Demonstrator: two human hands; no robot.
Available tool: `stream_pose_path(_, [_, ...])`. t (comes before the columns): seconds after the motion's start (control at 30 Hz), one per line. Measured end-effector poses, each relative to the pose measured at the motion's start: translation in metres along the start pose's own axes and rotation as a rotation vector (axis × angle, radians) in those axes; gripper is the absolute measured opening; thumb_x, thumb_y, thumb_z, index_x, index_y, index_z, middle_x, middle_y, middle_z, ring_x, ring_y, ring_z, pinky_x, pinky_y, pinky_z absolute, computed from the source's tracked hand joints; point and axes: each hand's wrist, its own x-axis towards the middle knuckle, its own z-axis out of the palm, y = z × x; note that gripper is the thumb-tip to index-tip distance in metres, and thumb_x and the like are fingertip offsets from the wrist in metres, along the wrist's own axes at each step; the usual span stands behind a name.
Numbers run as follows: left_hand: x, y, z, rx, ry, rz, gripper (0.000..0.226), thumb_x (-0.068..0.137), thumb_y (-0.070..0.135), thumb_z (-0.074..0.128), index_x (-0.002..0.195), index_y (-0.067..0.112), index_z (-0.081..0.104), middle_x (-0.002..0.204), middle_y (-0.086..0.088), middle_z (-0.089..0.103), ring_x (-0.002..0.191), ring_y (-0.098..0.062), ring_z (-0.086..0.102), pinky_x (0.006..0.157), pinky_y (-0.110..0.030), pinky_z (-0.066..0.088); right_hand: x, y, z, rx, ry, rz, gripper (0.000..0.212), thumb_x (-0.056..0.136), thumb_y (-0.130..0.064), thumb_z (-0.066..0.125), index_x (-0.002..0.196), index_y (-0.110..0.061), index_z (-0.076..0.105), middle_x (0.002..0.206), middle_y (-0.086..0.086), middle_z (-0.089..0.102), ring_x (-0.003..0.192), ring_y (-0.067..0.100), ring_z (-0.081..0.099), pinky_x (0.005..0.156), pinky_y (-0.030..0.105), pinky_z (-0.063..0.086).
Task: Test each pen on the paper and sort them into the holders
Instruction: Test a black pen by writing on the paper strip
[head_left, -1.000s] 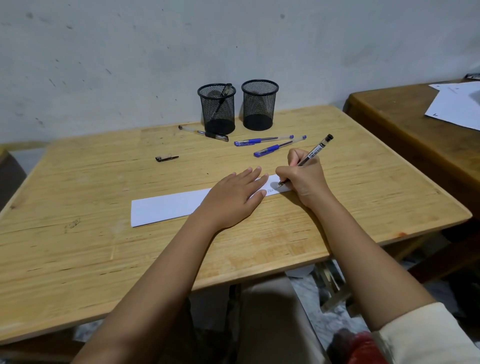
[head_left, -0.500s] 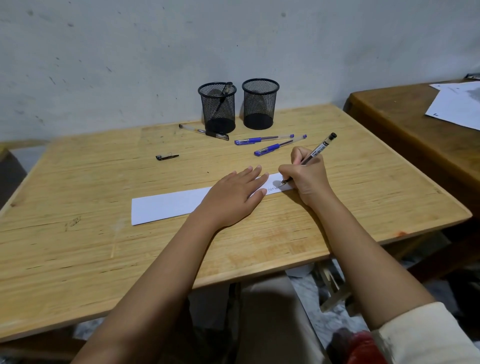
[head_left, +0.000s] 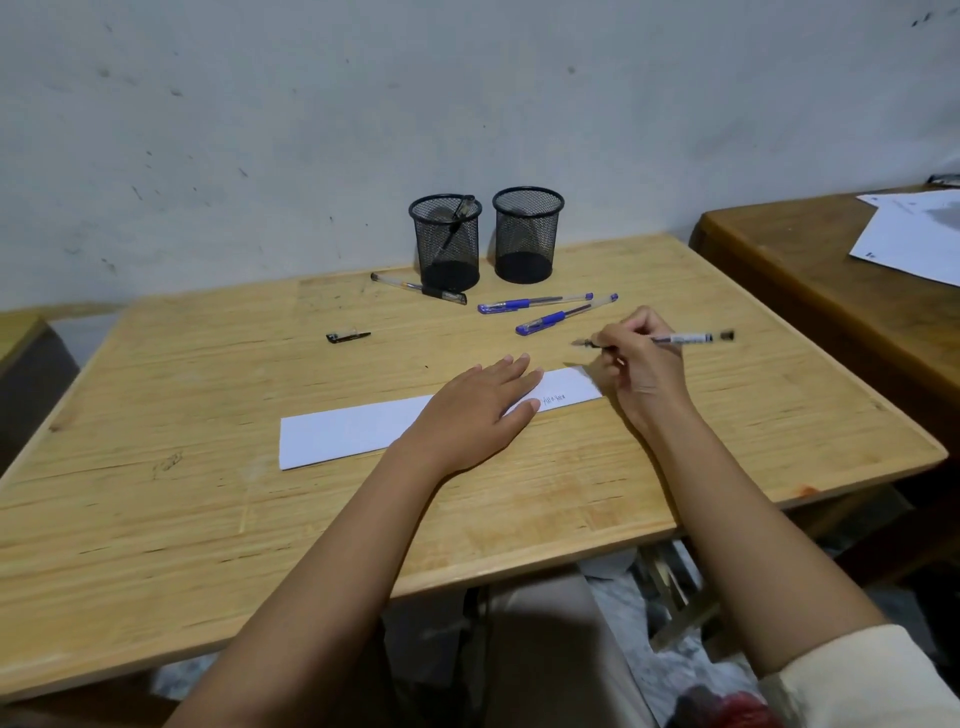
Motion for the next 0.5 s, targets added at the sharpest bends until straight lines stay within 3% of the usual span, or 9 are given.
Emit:
stream_pose_path(0.1, [-0.001,0.002,-0.008,-0.044,-0.022,-0.015,0.048,0.099,0.039,0.033,0.146,0.027,0.028,0.157,0.008,0.016,0.145,-0.007,0.012,0.115,-0.028,0.014,0.0,-0.005,-0.002,0.12,-0.012,0.035,0.023,0.076,0.01,0.063,0.067,-0.01,0.055,0.069,0.006,0.06,0.058,0.007,0.059,0.053,0.014,0.047])
stream_pose_path(0.27, [0.0,0.003,-0.03,-0.105,0.02,-0.014,0.047,0.096,0.04,0.042,0.141,0.027,0.039,0.155,0.013,0.023,0.142,-0.006,0.018,0.111,-0.029,0.024,0.009,-0.02,0.01,0.2,-0.076,0.051,0.012,0.078,0.009,0.063,0.083,-0.002,0.066,0.086,0.01,0.068,0.075,0.015,0.066,0.067,0.016,0.054])
stream_pose_path(0.37, [0.001,-0.01,-0.054,-0.21,0.102,-0.037,0.044,0.095,0.041,0.045,0.136,0.027,0.047,0.151,0.014,0.032,0.138,-0.004,0.028,0.109,-0.026,0.028,0.019,-0.038,0.027,0.204,-0.129,0.035,0.009,0.078,0.007,0.064,0.084,0.0,0.065,0.081,0.009,0.068,0.074,0.016,0.067,0.067,0.016,0.054])
stream_pose_path(0.5, [0.001,-0.06,-0.088,-0.17,0.237,-0.188,0.04,0.093,0.035,0.05,0.131,0.022,0.052,0.146,0.006,0.042,0.132,-0.011,0.04,0.103,-0.027,0.035,0.029,-0.051,0.06,0.124,-0.23,0.009,0.01,0.076,0.009,0.065,0.079,-0.001,0.067,0.068,0.002,0.071,0.069,0.014,0.069,0.066,0.016,0.054])
